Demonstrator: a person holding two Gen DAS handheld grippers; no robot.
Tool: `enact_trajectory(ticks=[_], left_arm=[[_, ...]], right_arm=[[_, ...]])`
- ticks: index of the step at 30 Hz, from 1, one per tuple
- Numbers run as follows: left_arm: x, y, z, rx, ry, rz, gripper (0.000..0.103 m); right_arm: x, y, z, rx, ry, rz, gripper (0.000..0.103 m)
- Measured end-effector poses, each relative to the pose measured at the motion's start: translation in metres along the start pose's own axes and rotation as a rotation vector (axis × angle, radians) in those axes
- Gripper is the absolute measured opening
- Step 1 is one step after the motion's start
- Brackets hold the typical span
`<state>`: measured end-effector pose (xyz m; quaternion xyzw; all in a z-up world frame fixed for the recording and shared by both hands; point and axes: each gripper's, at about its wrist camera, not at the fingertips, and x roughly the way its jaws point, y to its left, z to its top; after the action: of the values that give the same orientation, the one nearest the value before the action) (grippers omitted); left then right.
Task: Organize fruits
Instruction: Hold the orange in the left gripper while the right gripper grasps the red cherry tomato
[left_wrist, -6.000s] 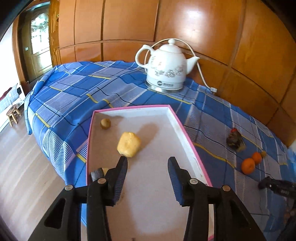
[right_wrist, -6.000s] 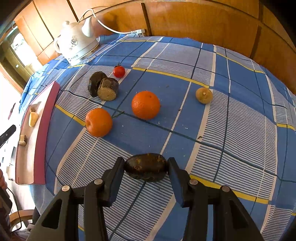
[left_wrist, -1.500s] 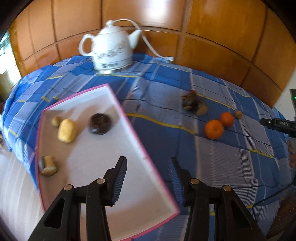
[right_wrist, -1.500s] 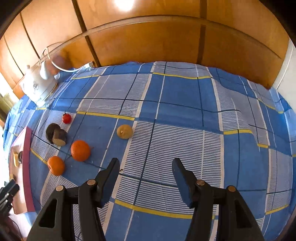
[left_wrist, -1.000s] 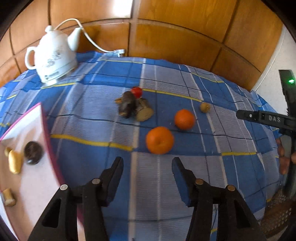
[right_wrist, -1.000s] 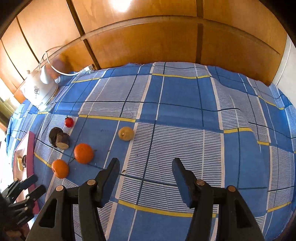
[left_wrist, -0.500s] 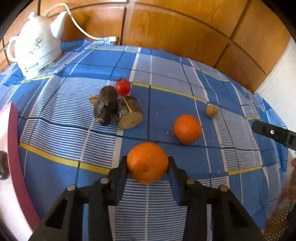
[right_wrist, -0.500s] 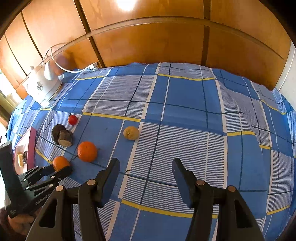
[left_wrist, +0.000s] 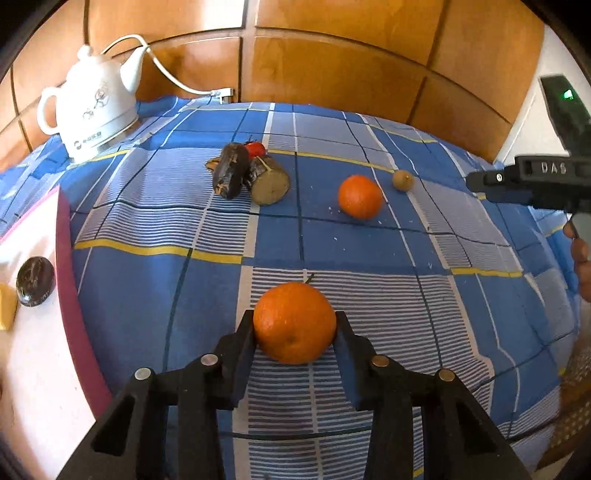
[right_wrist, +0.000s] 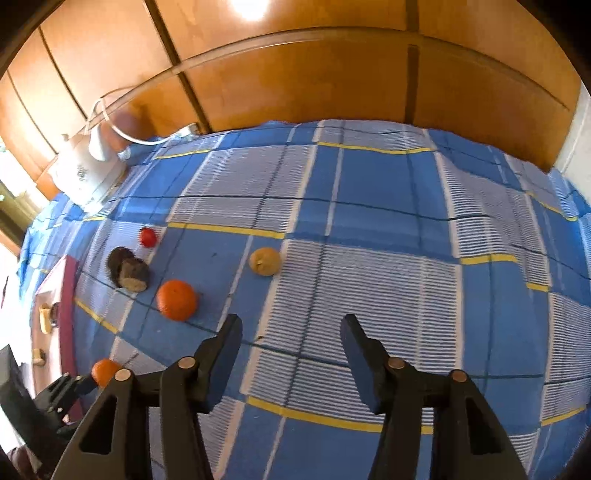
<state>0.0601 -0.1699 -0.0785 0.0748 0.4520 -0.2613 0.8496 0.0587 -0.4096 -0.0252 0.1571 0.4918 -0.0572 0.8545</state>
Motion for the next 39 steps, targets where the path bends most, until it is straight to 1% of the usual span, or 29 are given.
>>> enact_trajectory(ticks=[2,5,8,11,15,20,25,27,32,36,37,38,39], left_arm=[[0.001,-0.001,-0.002,0.015,-0.005,0.007,0.040],[0.001,0.001,-0.002,0.019,-0.010,0.001,0.040],[0.001,0.002,-0.003,0.022,-0.018,-0.006,0.041],[0.001,0.000,-0.005,0.036,-0.029,-0.003,0.041],[0.000,0.000,-0.007,0.047,-0.041,-0.004,0.041],[-0.001,0.001,-0.009,0.050,-0.055,-0.016,0.041],[-0.001,0.001,-0.010,0.063,-0.070,-0.024,0.041],[-0.001,0.002,-0.010,0.059,-0.072,-0.033,0.041],[-0.001,0.004,-0.009,0.052,-0.073,-0.047,0.041],[-0.001,0.004,-0.009,0.051,-0.075,-0.050,0.041],[0.000,0.004,-0.009,0.050,-0.074,-0.050,0.041],[0.000,0.004,-0.009,0.050,-0.074,-0.050,0.041],[-0.001,0.004,-0.009,0.051,-0.075,-0.050,0.041]], right_arm=[[0.002,0.002,-0.002,0.018,0.020,0.058,0.044],[0.006,0.011,-0.003,0.013,0.046,0.121,0.039],[0.011,0.027,0.001,0.007,0.078,0.188,0.038],[0.019,0.046,0.014,0.007,0.095,0.254,0.037],[0.040,0.079,0.040,-0.004,0.117,0.311,0.037],[0.072,0.108,0.071,0.007,0.161,0.341,0.037],[0.103,0.130,0.092,0.009,0.204,0.331,0.037],[0.113,0.139,0.097,0.002,0.213,0.310,0.037],[0.128,0.153,0.103,-0.025,0.233,0.273,0.037],[0.144,0.163,0.102,-0.061,0.267,0.233,0.037],[0.147,0.166,0.100,-0.072,0.275,0.221,0.035],[0.147,0.166,0.099,-0.080,0.271,0.202,0.025],[0.146,0.167,0.098,-0.093,0.255,0.187,0.025]])
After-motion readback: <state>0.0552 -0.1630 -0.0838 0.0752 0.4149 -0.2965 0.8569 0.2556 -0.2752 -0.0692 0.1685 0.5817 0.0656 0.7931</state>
